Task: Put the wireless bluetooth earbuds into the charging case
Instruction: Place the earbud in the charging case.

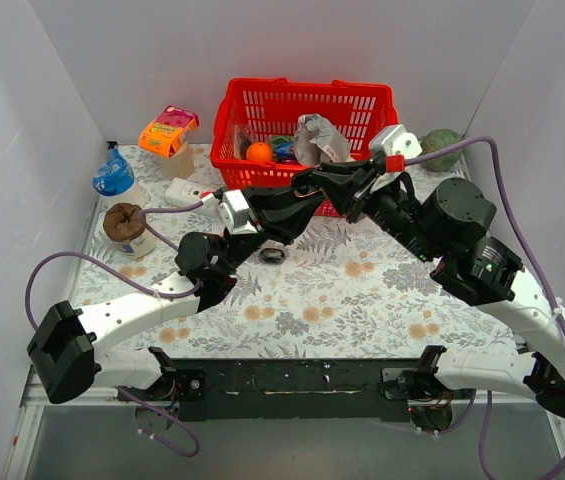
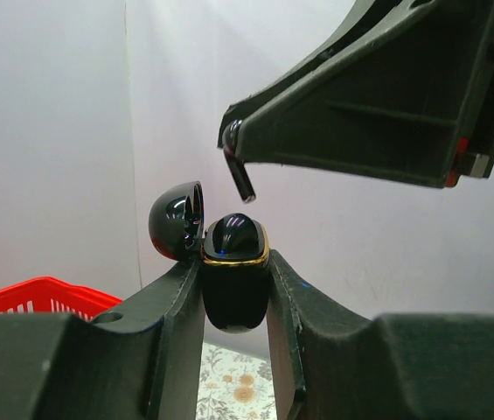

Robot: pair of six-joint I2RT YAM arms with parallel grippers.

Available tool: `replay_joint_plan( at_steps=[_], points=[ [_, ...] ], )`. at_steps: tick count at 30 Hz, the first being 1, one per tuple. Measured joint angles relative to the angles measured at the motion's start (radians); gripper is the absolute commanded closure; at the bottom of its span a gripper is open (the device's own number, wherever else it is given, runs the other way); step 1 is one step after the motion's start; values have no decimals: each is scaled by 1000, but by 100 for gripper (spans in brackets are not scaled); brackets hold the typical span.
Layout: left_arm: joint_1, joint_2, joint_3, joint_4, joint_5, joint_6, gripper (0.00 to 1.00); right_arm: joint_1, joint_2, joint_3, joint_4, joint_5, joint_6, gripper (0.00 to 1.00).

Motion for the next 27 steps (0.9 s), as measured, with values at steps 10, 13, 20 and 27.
replay_joint_plan(
  at_steps=[10, 13, 20, 27],
  points=[
    [0, 0, 0, -9, 15, -18, 100, 0, -5, -35, 7, -7, 0, 99],
    [0, 0, 0, -10, 17, -19, 100, 0, -10, -39, 8, -6, -2, 99],
    [0, -2, 0, -15, 18, -23, 100, 0, -20, -55, 13, 4, -14, 99],
    [0, -4, 0, -19, 25, -26, 100, 0, -24, -78, 29, 13, -23, 99]
  ],
)
